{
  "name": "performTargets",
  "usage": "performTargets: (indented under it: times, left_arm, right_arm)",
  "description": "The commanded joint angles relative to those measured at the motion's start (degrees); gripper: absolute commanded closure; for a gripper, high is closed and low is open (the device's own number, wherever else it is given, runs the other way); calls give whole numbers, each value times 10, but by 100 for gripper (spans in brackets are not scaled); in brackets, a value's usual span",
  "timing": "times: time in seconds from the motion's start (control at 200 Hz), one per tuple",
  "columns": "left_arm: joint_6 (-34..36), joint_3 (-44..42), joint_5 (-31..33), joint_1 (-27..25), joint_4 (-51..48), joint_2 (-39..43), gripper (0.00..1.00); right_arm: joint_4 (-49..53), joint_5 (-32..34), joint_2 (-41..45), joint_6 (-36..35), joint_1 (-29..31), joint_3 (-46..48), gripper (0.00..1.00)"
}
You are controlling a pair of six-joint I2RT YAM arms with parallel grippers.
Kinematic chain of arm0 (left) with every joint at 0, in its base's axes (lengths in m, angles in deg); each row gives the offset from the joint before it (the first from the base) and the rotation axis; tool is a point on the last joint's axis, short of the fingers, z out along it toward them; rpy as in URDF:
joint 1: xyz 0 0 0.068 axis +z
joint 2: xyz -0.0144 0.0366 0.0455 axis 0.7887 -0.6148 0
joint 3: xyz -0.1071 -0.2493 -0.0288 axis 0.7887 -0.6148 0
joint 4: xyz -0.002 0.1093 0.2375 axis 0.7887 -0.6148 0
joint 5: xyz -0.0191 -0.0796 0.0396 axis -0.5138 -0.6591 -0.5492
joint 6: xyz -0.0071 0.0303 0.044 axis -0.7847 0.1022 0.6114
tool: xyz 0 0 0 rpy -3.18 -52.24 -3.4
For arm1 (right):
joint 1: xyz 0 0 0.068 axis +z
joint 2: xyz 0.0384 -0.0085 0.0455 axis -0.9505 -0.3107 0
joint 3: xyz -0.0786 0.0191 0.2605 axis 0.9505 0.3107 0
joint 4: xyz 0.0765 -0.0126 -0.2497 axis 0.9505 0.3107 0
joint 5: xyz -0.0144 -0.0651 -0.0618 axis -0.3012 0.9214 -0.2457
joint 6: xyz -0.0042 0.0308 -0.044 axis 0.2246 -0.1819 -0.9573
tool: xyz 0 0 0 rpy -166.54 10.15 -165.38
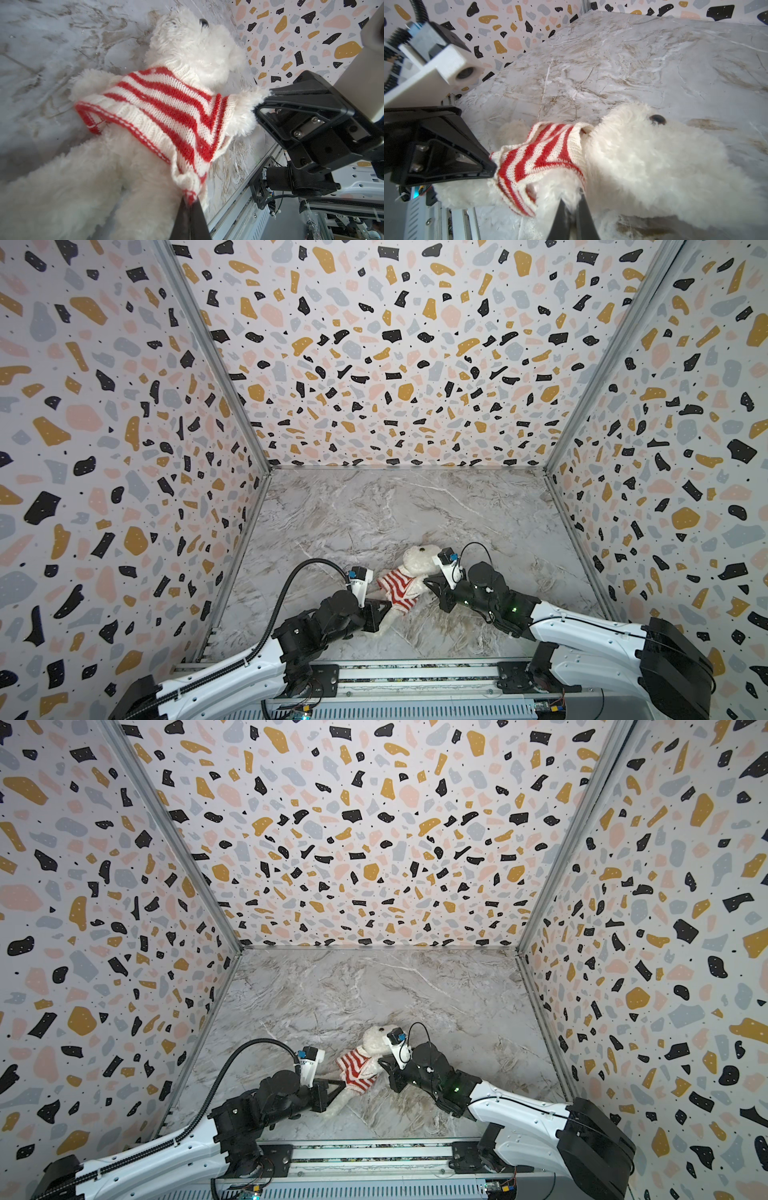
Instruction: Dress the teddy bear
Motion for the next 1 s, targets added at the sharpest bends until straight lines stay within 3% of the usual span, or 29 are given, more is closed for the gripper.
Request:
performTargets:
  times: [0.0, 0.115, 0.31, 0.466, 0.571, 0.916, 0.996]
  left_arm:
    - [2, -9, 3, -2, -4, -14, 100]
    - [20, 12, 21, -3, -22, -14, 99]
    - [75, 43, 48, -2, -49, -18, 81]
    - [151, 91, 58, -2, -129, -50, 50]
    - [171, 92, 50, -5, -123, -62, 38]
    - [185, 108, 103, -20, -50, -157, 35]
    - [184, 111, 117, -25, -31, -187, 41]
  right_arm:
    - [-21, -6, -18, -7, -12, -55, 100]
    - [-9, -9, -22, -16, -10, -73, 100]
    - [-2, -8, -6, -5, -11, -75, 100]
    - [26, 7, -19, 9, -10, -98, 100]
    - [67, 37, -33, 25, -10, -128, 100]
    - [88, 65, -48, 82, -10, -155, 100]
    - [87, 63, -53, 90, -10, -155, 100]
